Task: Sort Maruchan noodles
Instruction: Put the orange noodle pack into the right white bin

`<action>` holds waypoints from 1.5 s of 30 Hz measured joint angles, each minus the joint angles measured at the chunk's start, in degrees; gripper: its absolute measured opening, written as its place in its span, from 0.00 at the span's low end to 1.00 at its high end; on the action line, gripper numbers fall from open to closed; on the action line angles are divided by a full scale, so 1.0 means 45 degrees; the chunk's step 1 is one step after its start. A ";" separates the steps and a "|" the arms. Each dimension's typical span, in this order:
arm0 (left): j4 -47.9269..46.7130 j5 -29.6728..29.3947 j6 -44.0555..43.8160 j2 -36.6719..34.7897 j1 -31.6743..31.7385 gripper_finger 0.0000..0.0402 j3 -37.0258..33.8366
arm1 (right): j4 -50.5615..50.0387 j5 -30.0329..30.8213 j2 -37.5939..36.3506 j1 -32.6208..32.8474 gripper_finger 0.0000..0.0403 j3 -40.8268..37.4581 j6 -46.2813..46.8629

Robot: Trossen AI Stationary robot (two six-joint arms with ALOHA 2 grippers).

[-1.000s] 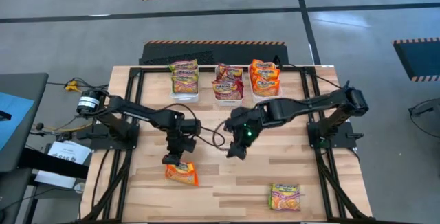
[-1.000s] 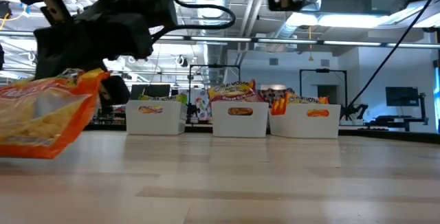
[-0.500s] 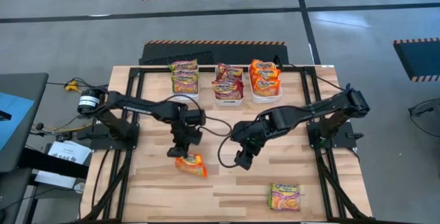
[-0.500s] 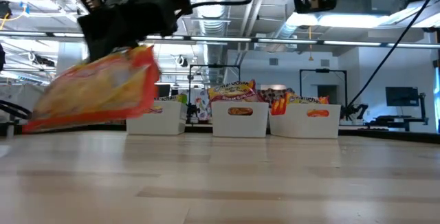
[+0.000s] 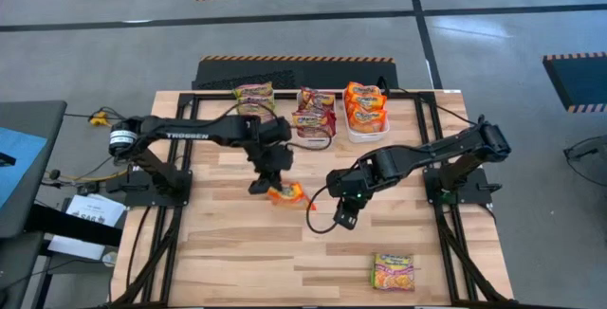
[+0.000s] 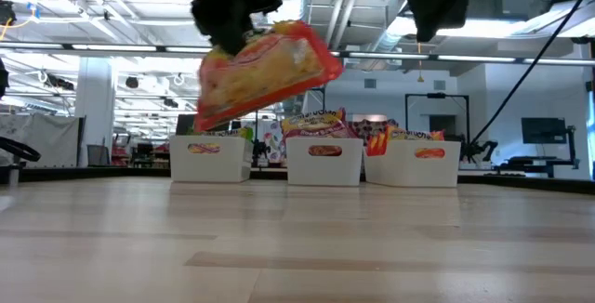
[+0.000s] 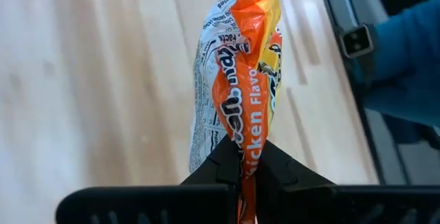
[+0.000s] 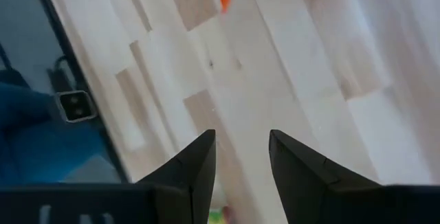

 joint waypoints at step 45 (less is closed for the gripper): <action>0.2353 -0.1799 0.0327 0.0000 0.0595 0.01 0.1044 | 0.3793 0.2146 0.0010 -0.2424 0.48 0.0000 -0.3013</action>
